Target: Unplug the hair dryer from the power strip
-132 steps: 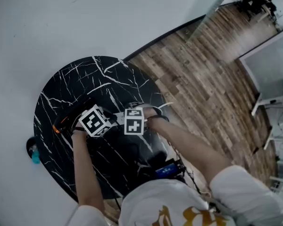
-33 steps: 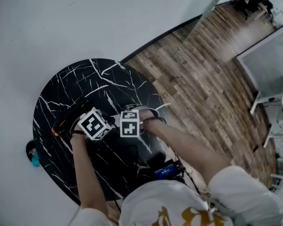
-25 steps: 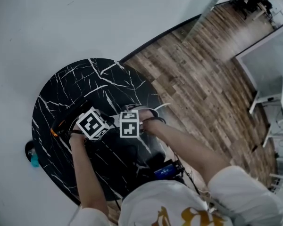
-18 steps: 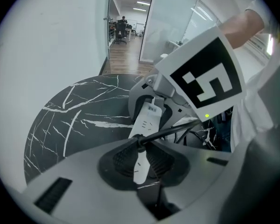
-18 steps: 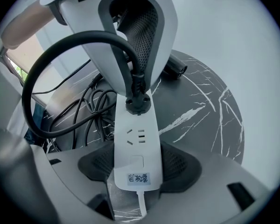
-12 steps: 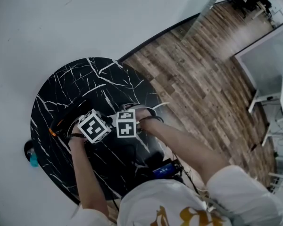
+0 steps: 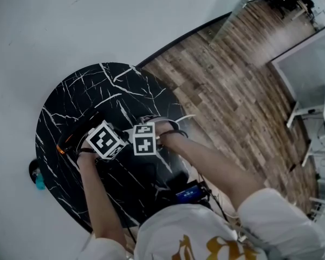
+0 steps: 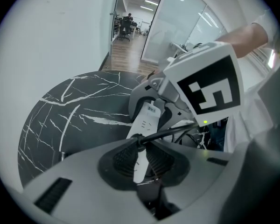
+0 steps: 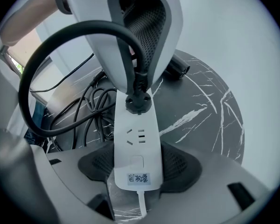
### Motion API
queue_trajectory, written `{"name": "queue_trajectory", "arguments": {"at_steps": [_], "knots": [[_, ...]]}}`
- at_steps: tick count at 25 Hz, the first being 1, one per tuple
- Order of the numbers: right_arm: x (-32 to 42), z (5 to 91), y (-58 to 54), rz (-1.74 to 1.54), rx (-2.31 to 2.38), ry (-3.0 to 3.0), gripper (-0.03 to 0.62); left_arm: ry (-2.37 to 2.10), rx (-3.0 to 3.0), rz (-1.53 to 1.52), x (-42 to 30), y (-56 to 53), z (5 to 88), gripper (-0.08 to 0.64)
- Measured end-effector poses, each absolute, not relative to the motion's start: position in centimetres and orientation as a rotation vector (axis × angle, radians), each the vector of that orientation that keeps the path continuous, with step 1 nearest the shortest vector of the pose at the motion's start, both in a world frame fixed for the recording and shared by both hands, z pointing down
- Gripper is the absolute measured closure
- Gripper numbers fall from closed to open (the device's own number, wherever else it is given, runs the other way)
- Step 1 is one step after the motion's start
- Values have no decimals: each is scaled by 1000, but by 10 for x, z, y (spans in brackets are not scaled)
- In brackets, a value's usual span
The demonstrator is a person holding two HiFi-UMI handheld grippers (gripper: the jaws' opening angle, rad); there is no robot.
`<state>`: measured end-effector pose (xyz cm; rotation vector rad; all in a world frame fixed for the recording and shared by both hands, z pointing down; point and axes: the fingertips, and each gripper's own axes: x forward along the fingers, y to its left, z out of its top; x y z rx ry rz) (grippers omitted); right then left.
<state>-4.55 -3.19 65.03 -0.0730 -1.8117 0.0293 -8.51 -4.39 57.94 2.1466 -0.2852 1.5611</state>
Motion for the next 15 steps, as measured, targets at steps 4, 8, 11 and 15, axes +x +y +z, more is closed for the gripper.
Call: {"name": "queue_trajectory", "arguments": {"at_steps": [4,8,11,15], "knots": [[-46,650,-32,25,-78,-1817,327,-226,2138,1481,-86,-49,584,509],[-45,651,-32,38,-68,-1804,328,-195,2123,1502,-85,-48,581,509],[-45,651,-31,33,-71,-1798,328,-230,2119,1620,-86,-44,579,509],[-46,651,-32,32,-64,-1792,328,-217,2124,1559,-86,-47,577,509]]}}
